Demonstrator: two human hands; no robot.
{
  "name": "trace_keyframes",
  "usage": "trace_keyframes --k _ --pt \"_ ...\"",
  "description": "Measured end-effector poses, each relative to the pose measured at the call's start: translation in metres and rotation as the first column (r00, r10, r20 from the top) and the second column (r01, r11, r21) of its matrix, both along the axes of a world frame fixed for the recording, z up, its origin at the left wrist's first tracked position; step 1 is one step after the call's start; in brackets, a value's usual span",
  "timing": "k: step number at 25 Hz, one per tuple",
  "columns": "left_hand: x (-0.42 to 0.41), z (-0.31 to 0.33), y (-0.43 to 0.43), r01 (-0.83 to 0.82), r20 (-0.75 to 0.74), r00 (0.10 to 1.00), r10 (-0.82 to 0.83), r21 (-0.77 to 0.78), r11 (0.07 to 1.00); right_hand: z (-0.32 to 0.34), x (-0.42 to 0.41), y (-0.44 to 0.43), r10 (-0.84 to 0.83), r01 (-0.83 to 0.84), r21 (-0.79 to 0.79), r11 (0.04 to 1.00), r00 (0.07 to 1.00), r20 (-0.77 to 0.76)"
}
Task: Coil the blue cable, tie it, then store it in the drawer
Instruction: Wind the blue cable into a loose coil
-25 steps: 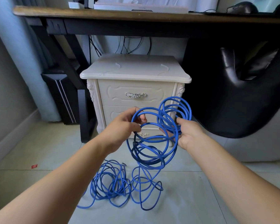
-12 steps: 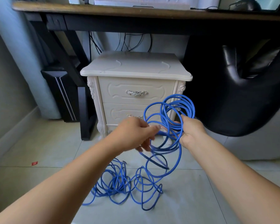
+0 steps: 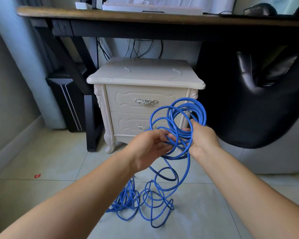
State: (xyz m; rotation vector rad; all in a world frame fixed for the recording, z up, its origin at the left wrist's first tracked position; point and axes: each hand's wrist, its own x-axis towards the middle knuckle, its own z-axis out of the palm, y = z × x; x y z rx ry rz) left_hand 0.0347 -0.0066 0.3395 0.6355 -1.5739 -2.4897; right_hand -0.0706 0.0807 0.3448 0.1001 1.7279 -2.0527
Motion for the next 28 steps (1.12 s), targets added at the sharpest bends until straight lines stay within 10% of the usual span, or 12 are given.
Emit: trace_keyframes --k 7,15,28 --pt "-0.005 -0.002 -0.002 -0.091 -0.119 0.988 0.1 0.077 0.993 -0.007 -0.009 0.006 -0.031 0.039 0.105 0.994 0.997 -0.076" --pt "0.008 0.005 -0.031 -0.092 -0.133 0.988 0.074 -0.132 0.987 0.004 0.003 0.012 0.49 -0.508 0.127 0.852 0.859 0.147" --pt "0.02 0.004 -0.05 0.275 -0.189 0.941 -0.28 -0.051 0.96 -0.006 0.007 0.007 0.442 -0.447 0.204 0.871 0.894 0.069"
